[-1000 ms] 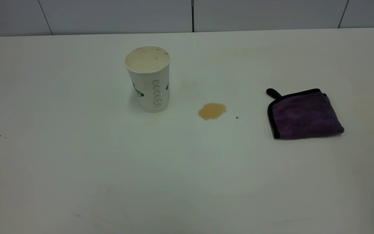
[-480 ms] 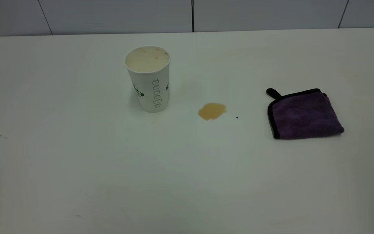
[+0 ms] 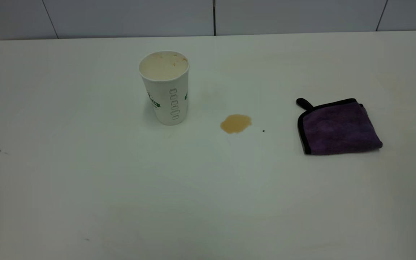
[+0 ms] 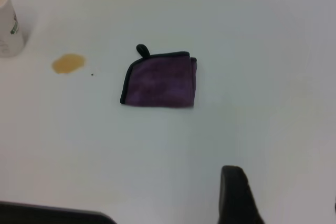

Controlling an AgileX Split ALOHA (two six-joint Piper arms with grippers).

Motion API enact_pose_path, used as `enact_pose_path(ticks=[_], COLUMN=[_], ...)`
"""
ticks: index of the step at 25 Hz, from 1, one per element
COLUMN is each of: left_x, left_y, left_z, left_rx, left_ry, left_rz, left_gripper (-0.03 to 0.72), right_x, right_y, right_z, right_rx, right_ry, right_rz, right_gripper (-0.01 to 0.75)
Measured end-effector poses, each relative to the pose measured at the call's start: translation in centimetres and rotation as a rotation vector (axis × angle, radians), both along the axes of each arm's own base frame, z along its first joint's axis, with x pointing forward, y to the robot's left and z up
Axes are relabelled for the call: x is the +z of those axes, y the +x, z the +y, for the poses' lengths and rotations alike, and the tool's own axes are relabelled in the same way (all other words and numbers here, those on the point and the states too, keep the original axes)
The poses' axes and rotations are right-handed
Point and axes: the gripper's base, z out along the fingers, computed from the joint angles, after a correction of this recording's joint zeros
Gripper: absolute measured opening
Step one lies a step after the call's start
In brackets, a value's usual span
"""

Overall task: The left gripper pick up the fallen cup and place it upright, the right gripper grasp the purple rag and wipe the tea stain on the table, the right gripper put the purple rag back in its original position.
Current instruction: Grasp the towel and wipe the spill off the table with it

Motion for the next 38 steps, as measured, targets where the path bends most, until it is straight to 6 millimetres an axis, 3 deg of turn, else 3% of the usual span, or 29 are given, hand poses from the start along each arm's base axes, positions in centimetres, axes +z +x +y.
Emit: enact_pose_path(ticks=[6, 12, 19, 25, 32, 38], left_x=[0.0, 0.0, 0.0, 0.0, 0.0, 0.0], left_y=[0.0, 0.0, 0.0, 0.0, 0.0, 0.0], left_z=[0.0, 0.0, 0.0, 0.0, 0.0, 0.0], left_rx=[0.0, 0.0, 0.0, 0.0, 0.0, 0.0], left_ry=[0.0, 0.0, 0.0, 0.0, 0.0, 0.0], left_rz=[0.0, 0.0, 0.0, 0.001, 0.001, 0.001], left_gripper=[0.476, 0.476, 0.477, 0.477, 0.477, 0.477], right_x=[0.2, -2.0, -6.5, -9.5, -15.2, -19.4], right_y=[6.2, 12.9, 20.1, 26.5, 32.5, 36.3], right_z=[0.7, 1.7, 3.0, 5.8, 7.6, 8.4], right_rx=[0.066, 0.153, 0.27, 0.39, 0.451, 0.461], right_ry=[-0.072, -0.103, -0.135, -0.183, -0.233, -0.254], right_rz=[0.137, 0.249, 0.377, 0.438, 0.565, 0.656], right_gripper=[0.633, 0.631, 0.603, 0.594, 0.592, 0.592])
